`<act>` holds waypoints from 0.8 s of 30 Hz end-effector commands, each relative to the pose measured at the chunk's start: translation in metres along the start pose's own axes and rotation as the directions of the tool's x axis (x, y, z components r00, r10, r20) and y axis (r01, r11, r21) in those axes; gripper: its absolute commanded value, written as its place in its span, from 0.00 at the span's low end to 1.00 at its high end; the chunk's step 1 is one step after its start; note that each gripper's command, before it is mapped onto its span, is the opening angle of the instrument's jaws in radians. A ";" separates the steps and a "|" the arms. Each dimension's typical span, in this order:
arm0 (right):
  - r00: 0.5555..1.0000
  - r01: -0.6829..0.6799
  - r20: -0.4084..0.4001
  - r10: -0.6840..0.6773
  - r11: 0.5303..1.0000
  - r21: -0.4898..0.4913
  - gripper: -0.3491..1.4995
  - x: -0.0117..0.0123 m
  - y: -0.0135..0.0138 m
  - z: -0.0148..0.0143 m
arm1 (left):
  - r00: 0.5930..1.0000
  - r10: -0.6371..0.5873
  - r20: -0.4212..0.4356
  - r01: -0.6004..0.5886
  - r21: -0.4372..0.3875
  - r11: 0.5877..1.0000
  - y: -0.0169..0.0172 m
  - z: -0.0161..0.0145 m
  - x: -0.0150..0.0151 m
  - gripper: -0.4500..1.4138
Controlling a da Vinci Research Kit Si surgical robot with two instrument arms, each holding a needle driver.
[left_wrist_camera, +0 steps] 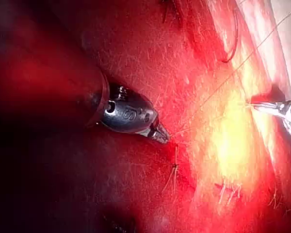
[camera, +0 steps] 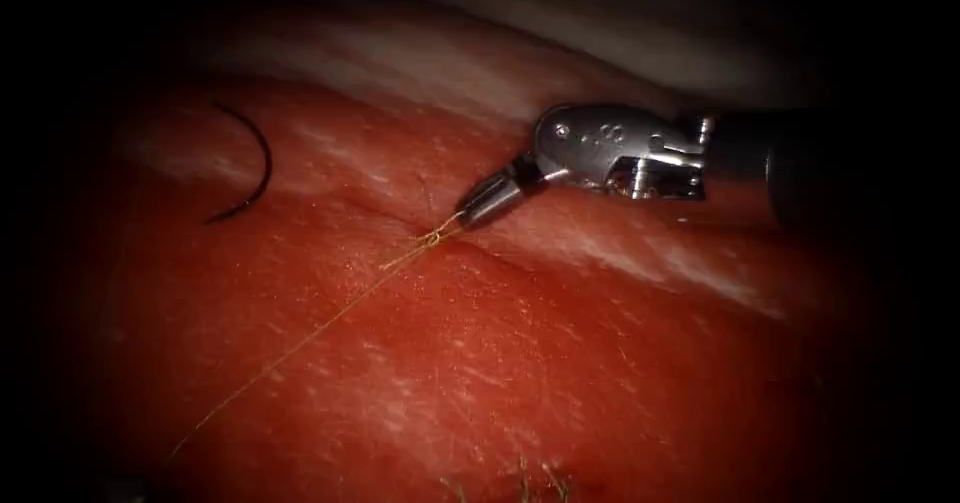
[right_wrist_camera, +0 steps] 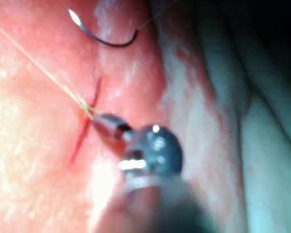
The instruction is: Wound Closure
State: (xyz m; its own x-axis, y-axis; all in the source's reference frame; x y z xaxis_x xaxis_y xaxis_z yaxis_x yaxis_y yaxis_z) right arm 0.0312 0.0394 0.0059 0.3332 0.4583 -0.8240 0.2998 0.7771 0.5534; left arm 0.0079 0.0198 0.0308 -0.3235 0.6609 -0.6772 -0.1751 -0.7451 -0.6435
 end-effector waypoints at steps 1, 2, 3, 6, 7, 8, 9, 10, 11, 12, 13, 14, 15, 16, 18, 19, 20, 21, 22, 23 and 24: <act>1.000 -0.019 -0.001 0.019 1.000 -0.015 0.00 -0.0001 0.0012 0.0009 | 1.000 -0.003 0.000 0.003 -0.004 1.000 0.0006 0.0006 -0.0007 0.05; 0.999 -0.048 -0.002 0.048 0.998 -0.032 0.00 -0.0004 0.0015 0.0011 | 1.000 -0.002 0.000 0.002 -0.005 1.000 0.0007 0.0004 -0.0008 0.05; 0.997 -0.073 -0.003 0.073 0.996 -0.047 0.00 -0.0007 0.0016 0.0012 | 1.000 -0.007 0.001 0.007 -0.006 1.000 0.0008 0.0003 -0.0009 0.05; 0.984 -0.172 -0.059 0.166 0.979 -0.110 0.00 -0.0013 0.0019 0.0012 | 1.000 -0.005 0.004 0.005 -0.009 1.000 0.0014 -0.0001 -0.0011 0.05; 0.978 -0.202 -0.082 0.192 0.972 -0.124 0.00 -0.0014 0.0020 0.0012 | 1.000 -0.005 0.005 0.005 -0.010 1.000 0.0015 -0.0002 -0.0011 0.05; 0.970 -0.232 -0.110 0.218 0.963 -0.138 0.00 -0.0015 0.0020 0.0012 | 1.000 -0.005 0.005 0.005 -0.011 1.000 0.0017 -0.0003 -0.0011 0.05; 0.953 -0.287 -0.151 0.264 0.946 -0.154 0.00 -0.0018 0.0019 0.0013 | 1.000 -0.004 0.005 0.004 -0.012 1.000 0.0019 -0.0005 -0.0012 0.05; 0.935 -0.333 -0.184 0.303 0.929 -0.162 0.00 -0.0020 0.0018 0.0014 | 1.000 -0.004 0.005 0.004 -0.012 1.000 0.0020 -0.0006 -0.0012 0.05; 0.889 -0.430 -0.259 0.377 0.883 -0.191 0.00 -0.0025 0.0017 0.0016 | 1.000 -0.003 0.005 0.003 -0.014 1.000 0.0023 -0.0008 -0.0013 0.05; 0.863 -0.474 -0.298 0.408 0.857 -0.203 0.00 -0.0027 0.0016 0.0015 | 1.000 -0.003 0.005 0.003 -0.012 1.000 0.0024 -0.0009 -0.0014 0.05; 0.832 -0.519 -0.346 0.434 0.829 -0.209 0.00 -0.0029 0.0015 0.0014 | 1.000 -0.002 0.005 0.002 -0.012 1.000 0.0025 -0.0011 -0.0014 0.05; 0.790 -0.569 -0.417 0.450 0.792 -0.222 0.00 -0.0033 0.0013 0.0011 | 1.000 -0.002 0.006 0.002 -0.013 1.000 0.0026 -0.0012 -0.0014 0.05; 0.700 -0.654 -0.541 0.466 0.723 -0.224 0.00 -0.0039 0.0007 0.0008 | 1.000 -0.002 0.005 0.002 -0.008 1.000 0.0026 -0.0013 -0.0015 0.05; 0.648 -0.701 -0.600 0.470 0.676 -0.227 0.00 -0.0044 0.0002 0.0007 | 1.000 -0.002 0.005 0.002 -0.009 1.000 0.0026 -0.0014 -0.0015 0.05; 0.535 -0.799 -0.698 0.476 0.553 -0.235 0.00 -0.0053 -0.0011 0.0012 | 1.000 -0.002 0.005 0.002 -0.006 1.000 0.0025 -0.0013 -0.0015 0.05; 0.500 -0.822 -0.730 0.466 0.522 -0.229 0.00 -0.0057 -0.0016 0.0013 | 1.000 -0.002 0.005 0.002 -0.006 1.000 0.0025 -0.0013 -0.0015 0.05; 0.413 -0.872 -0.796 0.443 0.445 -0.205 0.00 -0.0063 -0.0028 0.0017 | 1.000 -0.002 0.005 0.002 -0.005 1.000 0.0024 -0.0012 -0.0014 0.05; 0.357 -0.900 -0.829 0.431 0.396 -0.182 0.00 -0.0065 -0.0033 0.0017 | 1.000 -0.002 0.005 0.002 -0.005 1.000 0.0024 -0.0012 -0.0014 0.05; 0.317 -0.918 -0.852 0.416 0.359 -0.167 0.00 -0.0066 -0.0037 0.0017 | 1.000 -0.002 0.007 0.002 -0.005 1.000 0.0024 -0.0012 -0.0014 0.05; 0.183 -0.960 -0.897 0.402 0.271 -0.074 0.00 -0.0066 -0.0042 0.0012 | 1.000 -0.003 0.007 0.003 -0.005 1.000 0.0023 -0.0012 -0.0013 0.05; 0.114 -0.972 -0.911 0.396 0.235 -0.019 0.00 -0.0067 -0.0044 0.0008 | 1.000 -0.003 0.007 0.003 -0.006 1.000 0.0023 -0.0012 -0.0013 0.05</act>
State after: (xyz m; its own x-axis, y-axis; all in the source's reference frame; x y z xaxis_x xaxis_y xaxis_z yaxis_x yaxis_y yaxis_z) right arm 0.0274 0.0319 0.0089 -0.6757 0.7365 0.0328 -0.2641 -0.2834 0.9219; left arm 0.0096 0.0184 0.0294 -0.3305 0.6590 -0.6756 -0.1720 -0.7459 -0.6434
